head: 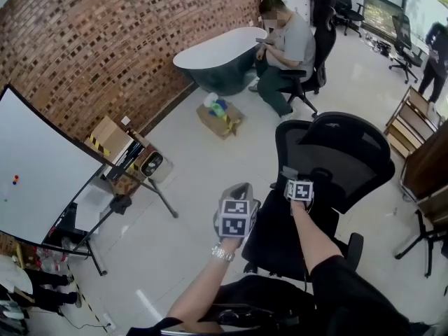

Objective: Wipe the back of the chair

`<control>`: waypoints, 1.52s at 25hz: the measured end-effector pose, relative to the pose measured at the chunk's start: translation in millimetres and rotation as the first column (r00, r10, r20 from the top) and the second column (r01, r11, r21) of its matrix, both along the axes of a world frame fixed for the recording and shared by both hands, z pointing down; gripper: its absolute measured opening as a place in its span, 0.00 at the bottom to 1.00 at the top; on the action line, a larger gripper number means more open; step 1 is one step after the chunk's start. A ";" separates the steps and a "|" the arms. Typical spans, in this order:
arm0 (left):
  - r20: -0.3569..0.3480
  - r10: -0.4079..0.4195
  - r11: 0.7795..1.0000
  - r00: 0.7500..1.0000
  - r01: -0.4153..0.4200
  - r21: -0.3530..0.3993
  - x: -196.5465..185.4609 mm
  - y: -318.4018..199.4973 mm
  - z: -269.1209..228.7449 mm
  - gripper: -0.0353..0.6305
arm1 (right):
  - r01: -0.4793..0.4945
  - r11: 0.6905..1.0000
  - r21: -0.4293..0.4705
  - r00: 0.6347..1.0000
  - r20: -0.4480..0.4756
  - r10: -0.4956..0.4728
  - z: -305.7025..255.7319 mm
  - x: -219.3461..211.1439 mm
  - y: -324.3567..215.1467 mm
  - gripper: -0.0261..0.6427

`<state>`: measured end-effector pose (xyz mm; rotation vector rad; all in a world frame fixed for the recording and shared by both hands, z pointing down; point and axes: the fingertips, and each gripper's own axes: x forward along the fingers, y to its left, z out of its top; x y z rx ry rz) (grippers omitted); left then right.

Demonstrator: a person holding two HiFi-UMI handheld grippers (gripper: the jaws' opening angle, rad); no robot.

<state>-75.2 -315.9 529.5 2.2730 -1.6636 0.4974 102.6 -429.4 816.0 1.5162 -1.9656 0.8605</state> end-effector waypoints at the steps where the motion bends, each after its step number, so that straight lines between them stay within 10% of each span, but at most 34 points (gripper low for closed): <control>1: 0.003 -0.011 1.000 1.000 0.011 -0.007 -4.8 1.5 2.5 0.06 | -0.027 0.999 -0.021 1.000 -0.008 0.027 7.6 15.4 1.7 0.08; 10: -0.014 0.020 0.999 1.000 -0.020 -0.029 5.8 -11.2 16.7 0.06 | -0.271 0.962 0.038 0.948 -0.165 0.274 6.5 209.5 36.7 0.08; 17: -0.047 0.118 0.993 0.992 -0.118 -0.009 55.8 -19.2 18.8 0.06 | -0.528 0.848 0.040 0.814 -0.263 0.519 -13.7 352.7 117.6 0.08; 24: -0.077 0.198 0.980 0.977 -0.199 -0.002 98.8 -14.0 18.5 0.06 | -0.495 0.869 0.006 0.863 -0.113 0.492 -38.6 320.1 150.7 0.08; 32: -0.055 0.259 0.965 0.964 -0.258 0.040 148.1 10.0 1.3 0.06 | -0.296 0.949 0.108 0.948 0.154 0.278 -167.3 174.8 149.7 0.08; 38: -0.030 0.232 0.967 0.972 -0.228 0.114 146.1 8.4 -17.8 0.06 | -0.097 0.963 0.251 0.995 0.026 0.093 -254.1 58.3 136.4 0.08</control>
